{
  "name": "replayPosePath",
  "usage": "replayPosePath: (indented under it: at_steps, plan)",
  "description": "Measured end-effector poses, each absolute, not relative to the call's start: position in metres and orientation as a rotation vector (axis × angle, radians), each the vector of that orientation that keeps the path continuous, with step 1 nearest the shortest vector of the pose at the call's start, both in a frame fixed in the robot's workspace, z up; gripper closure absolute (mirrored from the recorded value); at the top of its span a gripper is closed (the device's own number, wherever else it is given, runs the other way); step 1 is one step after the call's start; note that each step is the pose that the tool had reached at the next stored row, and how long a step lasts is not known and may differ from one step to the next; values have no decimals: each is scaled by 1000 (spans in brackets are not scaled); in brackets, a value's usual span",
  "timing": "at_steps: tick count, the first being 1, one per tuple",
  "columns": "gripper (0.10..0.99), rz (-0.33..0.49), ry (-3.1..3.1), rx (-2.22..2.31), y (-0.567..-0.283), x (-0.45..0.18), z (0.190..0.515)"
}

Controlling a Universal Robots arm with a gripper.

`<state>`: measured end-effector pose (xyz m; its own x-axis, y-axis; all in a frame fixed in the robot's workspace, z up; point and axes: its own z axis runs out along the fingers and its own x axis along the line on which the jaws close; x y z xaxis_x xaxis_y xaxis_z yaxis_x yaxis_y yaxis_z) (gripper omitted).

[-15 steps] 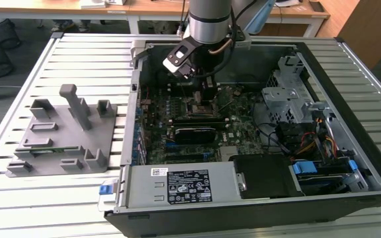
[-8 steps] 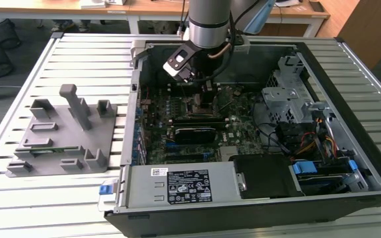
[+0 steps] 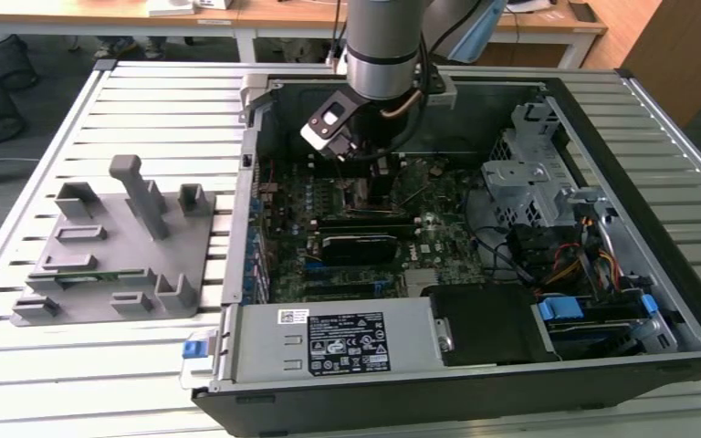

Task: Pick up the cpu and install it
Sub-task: 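Place the cpu into insertion slot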

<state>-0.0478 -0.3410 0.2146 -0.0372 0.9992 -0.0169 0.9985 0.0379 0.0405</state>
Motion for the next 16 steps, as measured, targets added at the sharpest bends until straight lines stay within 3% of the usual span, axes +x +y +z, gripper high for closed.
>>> replayPosePath:
  at_steps: [16]
  plan:
    - [545,26,2206,2179,-336,-50,199]
